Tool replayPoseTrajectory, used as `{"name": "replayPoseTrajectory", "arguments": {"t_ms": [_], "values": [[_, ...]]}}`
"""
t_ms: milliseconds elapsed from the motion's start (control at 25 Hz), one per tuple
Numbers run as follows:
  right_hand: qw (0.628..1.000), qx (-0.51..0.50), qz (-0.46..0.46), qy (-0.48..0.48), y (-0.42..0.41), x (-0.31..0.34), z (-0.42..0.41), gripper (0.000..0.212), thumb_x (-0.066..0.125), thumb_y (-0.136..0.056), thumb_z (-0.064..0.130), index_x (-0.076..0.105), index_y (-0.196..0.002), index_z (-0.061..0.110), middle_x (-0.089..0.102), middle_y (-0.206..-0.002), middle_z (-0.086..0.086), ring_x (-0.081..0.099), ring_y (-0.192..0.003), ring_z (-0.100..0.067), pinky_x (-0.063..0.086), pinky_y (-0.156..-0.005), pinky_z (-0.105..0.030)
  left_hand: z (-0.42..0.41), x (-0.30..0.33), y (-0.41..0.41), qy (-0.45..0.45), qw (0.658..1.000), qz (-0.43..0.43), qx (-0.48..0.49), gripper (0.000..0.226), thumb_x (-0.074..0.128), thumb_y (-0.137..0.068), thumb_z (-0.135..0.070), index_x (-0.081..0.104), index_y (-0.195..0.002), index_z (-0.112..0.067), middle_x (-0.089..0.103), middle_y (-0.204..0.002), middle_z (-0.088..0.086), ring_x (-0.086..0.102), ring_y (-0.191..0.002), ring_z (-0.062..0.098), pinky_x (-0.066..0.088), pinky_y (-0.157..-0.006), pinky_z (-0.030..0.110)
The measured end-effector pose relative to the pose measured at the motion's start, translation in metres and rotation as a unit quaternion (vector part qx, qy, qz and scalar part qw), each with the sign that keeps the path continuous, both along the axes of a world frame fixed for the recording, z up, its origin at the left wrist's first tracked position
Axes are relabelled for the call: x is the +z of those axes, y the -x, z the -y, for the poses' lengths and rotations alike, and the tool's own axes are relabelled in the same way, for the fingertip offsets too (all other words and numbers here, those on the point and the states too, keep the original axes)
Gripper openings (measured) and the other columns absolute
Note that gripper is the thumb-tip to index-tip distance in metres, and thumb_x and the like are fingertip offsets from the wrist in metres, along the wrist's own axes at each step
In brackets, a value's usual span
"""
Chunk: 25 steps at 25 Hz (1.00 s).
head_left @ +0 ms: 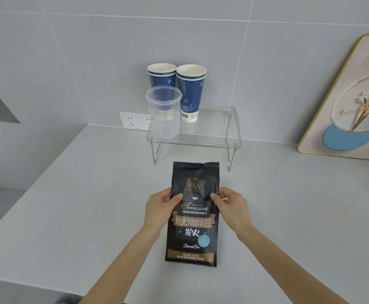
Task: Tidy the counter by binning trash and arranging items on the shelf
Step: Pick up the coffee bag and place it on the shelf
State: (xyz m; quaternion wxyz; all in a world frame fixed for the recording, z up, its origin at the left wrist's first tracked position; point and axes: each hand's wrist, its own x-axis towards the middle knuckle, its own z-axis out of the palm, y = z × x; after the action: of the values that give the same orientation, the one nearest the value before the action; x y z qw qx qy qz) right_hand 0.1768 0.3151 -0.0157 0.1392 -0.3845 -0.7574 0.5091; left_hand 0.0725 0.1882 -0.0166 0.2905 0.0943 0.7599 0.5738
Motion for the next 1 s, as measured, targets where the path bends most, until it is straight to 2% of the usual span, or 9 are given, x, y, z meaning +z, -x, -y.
{"name": "replayPoseTrajectory", "arguments": {"t_ms": [120,280,360,480,560,640,680,800,1000], "values": [[0.999,-0.021,-0.043,-0.027,0.007,0.017,-0.003,0.012,0.057,-0.089,0.017,0.058,-0.080,0.008,0.062,-0.081,-0.007,0.064,-0.078,-0.026,0.051,-0.067,-0.034,-0.004,0.015,0.006,-0.038,0.999,-0.020,0.031,0.022,0.060,-0.084,-0.012,0.066,-0.106,-0.011,0.069,-0.088,0.002,0.065,-0.056,-0.001,0.050,-0.049,0.005],[0.995,-0.022,-0.086,-0.048,0.014,0.044,-0.014,0.007,0.059,-0.087,0.013,0.060,-0.080,0.011,0.060,-0.075,-0.002,0.060,-0.073,-0.020,0.044,-0.051,-0.008,-0.011,0.039,0.016,-0.061,0.995,-0.069,0.031,0.025,0.063,-0.082,-0.010,0.068,-0.106,-0.007,0.071,-0.096,0.004,0.065,-0.066,0.003,0.054,-0.068,0.019],[0.992,-0.030,-0.107,-0.058,0.019,0.061,-0.020,0.007,0.061,-0.086,0.013,0.067,-0.084,0.011,0.062,-0.073,0.001,0.060,-0.068,-0.016,0.045,-0.054,-0.004,-0.017,0.054,0.022,-0.077,0.991,-0.101,0.033,0.024,0.064,-0.081,-0.010,0.069,-0.104,-0.007,0.070,-0.093,0.003,0.064,-0.068,0.006,0.054,-0.075,0.026],[0.987,-0.039,-0.134,-0.076,0.027,0.090,-0.033,0.014,0.063,-0.084,0.016,0.071,-0.093,0.008,0.066,-0.081,-0.002,0.064,-0.077,-0.019,0.055,-0.082,-0.029,-0.027,0.082,0.032,-0.097,0.985,-0.142,0.026,0.019,0.064,-0.081,-0.012,0.071,-0.098,-0.008,0.072,-0.091,0.003,0.064,-0.067,0.005,0.054,-0.079,0.031],[0.983,-0.033,-0.151,-0.096,0.035,0.111,-0.043,0.017,0.064,-0.084,0.016,0.071,-0.095,0.006,0.067,-0.085,-0.003,0.066,-0.088,-0.024,0.054,-0.092,-0.042,-0.035,0.100,0.040,-0.110,0.981,-0.159,0.019,0.010,0.065,-0.081,-0.014,0.073,-0.087,-0.015,0.073,-0.078,-0.005,0.067,-0.073,0.011,0.056,-0.082,0.036],[0.978,-0.031,-0.170,-0.115,0.043,0.128,-0.054,0.021,0.064,-0.084,0.016,0.071,-0.099,0.005,0.071,-0.092,-0.007,0.067,-0.096,-0.027,0.052,-0.094,-0.045,-0.044,0.118,0.048,-0.119,0.977,-0.176,0.012,0.013,0.065,-0.081,-0.014,0.070,-0.072,-0.023,0.071,-0.066,-0.017,0.067,-0.082,0.020,0.055,-0.088,0.043],[0.976,-0.033,-0.178,-0.123,0.047,0.135,-0.059,0.022,0.064,-0.084,0.017,0.070,-0.101,0.005,0.072,-0.096,-0.009,0.066,-0.097,-0.027,0.052,-0.094,-0.045,-0.050,0.125,0.051,-0.125,0.975,-0.186,0.011,0.012,0.065,-0.081,-0.013,0.071,-0.073,-0.021,0.072,-0.068,-0.015,0.068,-0.084,0.022,0.054,-0.090,0.045],[0.972,-0.030,-0.192,-0.133,0.057,0.157,-0.076,0.021,0.063,-0.085,0.015,0.070,-0.101,0.004,0.070,-0.094,-0.006,0.065,-0.089,-0.023,0.054,-0.093,-0.045,-0.070,0.148,0.063,-0.140,0.966,-0.215,0.008,0.018,0.063,-0.082,-0.012,0.070,-0.098,-0.005,0.071,-0.092,0.003,0.067,-0.094,0.028,0.052,-0.094,0.046],[0.968,-0.044,-0.199,-0.144,0.077,0.181,-0.114,0.022,0.062,-0.086,0.015,0.069,-0.103,0.004,0.069,-0.096,-0.006,0.064,-0.092,-0.023,0.053,-0.094,-0.045,-0.109,0.177,0.086,-0.131,0.960,-0.246,-0.027,0.025,0.058,-0.086,-0.015,0.066,-0.108,-0.007,0.069,-0.112,0.011,0.066,-0.098,0.023,0.052,-0.093,0.040]]}}
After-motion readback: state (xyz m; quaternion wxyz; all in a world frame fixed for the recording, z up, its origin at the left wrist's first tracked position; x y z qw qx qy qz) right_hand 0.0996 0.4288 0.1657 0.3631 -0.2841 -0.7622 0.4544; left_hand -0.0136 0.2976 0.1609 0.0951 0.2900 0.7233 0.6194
